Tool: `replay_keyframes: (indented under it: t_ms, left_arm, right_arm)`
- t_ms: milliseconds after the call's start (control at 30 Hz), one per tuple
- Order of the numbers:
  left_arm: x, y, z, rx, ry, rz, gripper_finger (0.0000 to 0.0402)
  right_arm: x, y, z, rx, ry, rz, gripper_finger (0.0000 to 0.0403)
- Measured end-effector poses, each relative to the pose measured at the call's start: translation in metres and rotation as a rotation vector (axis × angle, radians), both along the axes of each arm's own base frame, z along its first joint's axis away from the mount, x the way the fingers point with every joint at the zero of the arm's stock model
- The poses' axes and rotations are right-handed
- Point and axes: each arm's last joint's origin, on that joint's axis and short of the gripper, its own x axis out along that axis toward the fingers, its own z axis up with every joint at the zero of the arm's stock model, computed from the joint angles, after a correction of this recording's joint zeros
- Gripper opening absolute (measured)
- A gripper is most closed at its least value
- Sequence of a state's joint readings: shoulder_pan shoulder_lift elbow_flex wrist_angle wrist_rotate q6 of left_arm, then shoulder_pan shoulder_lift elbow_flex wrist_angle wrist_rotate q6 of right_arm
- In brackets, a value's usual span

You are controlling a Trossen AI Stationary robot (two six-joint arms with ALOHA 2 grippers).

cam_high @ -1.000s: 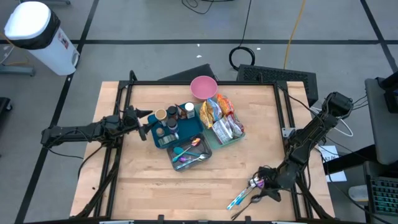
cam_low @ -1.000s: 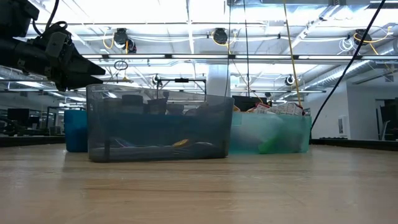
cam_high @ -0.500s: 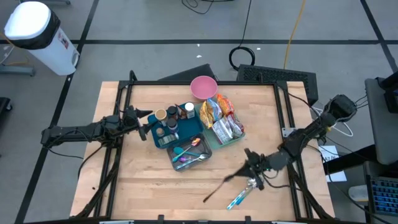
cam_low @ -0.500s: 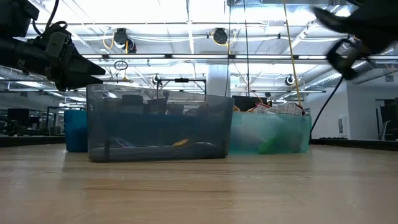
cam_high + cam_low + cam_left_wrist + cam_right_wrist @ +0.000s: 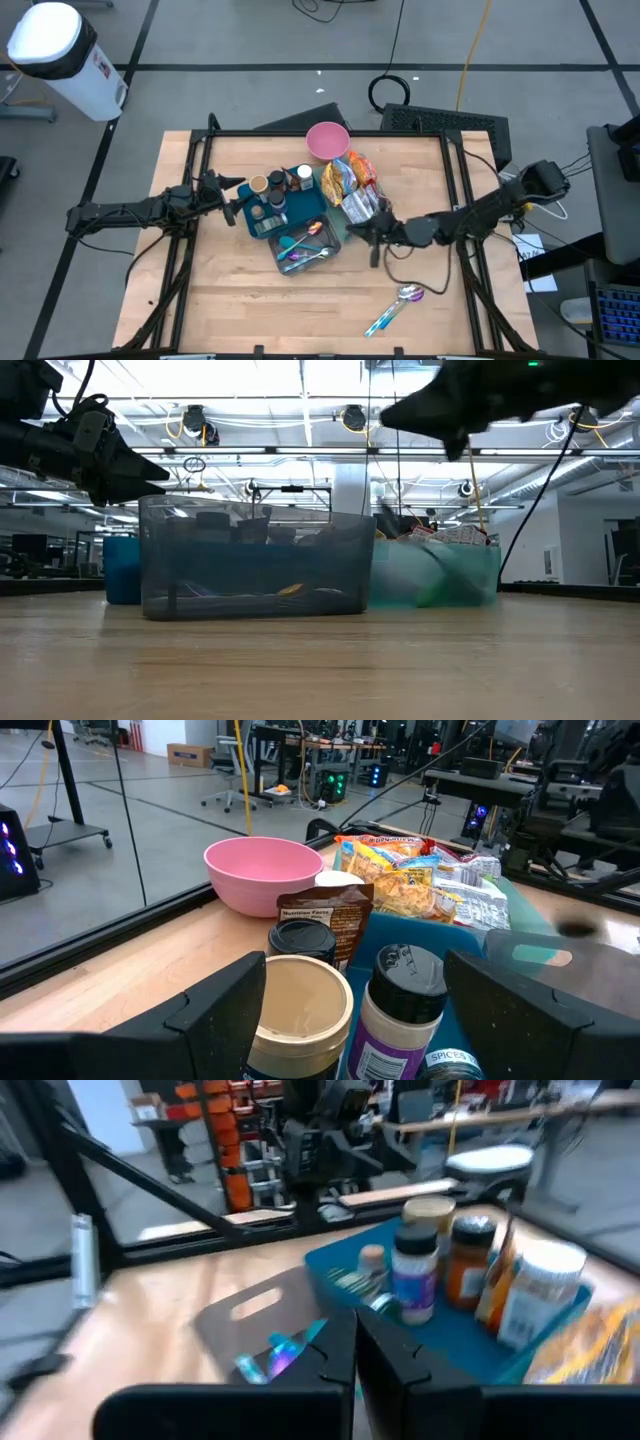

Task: Pick & Place Food Item
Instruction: Put the black spoon into the black bin

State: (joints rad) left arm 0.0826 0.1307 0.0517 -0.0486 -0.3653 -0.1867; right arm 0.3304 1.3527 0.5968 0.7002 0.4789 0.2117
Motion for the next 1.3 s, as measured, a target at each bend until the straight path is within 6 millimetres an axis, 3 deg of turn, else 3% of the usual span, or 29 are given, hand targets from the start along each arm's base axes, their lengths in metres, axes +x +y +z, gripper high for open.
replay_keyframes:
  t_ms: [200, 333, 433, 533, 700, 800, 933, 1133, 1300]
  left_arm:
    - [0.0, 0.0, 0.0, 0.0, 0.0, 0.0, 0.0308]
    - [0.0, 0.0, 0.0, 0.0, 0.0, 0.0, 0.0308]
    - [0.0, 0.0, 0.0, 0.0, 0.0, 0.0, 0.0308]
    - [0.0, 0.0, 0.0, 0.0, 0.0, 0.0, 0.0308]
    - [0.0, 0.0, 0.0, 0.0, 0.0, 0.0, 0.0308]
    - [0.0, 0.0, 0.0, 0.0, 0.0, 0.0, 0.0308]
    - [0.0, 0.0, 0.0, 0.0, 0.0, 0.0, 0.0308]
    - [0.0, 0.0, 0.0, 0.0, 0.0, 0.0, 0.0308]
    - [0.0, 0.0, 0.0, 0.0, 0.0, 0.0, 0.0308]
  right_arm:
    - [0.023, -0.003, -0.01, -0.081, 0.063, -0.019, 0.0001]
    - [0.021, 0.003, -0.017, -0.12, 0.135, 0.06, 0.0001]
    - [0.012, 0.014, -0.011, -0.141, 0.155, 0.198, 0.0008]
    - [-0.001, 0.025, 0.0, -0.118, 0.16, 0.285, 0.0042]
    - [-0.031, 0.041, 0.005, -0.108, 0.289, 0.391, 0.0139]
    - [-0.049, 0.049, -0.006, -0.061, 0.454, 0.409, 0.0194]
    - [-0.066, 0.058, -0.03, -0.013, 0.674, 0.314, 0.0223]
    - [-0.078, 0.073, -0.061, -0.023, 0.86, 0.259, 0.0207]
    - [-0.076, 0.075, -0.08, -0.071, 0.936, 0.236, 0.0182]
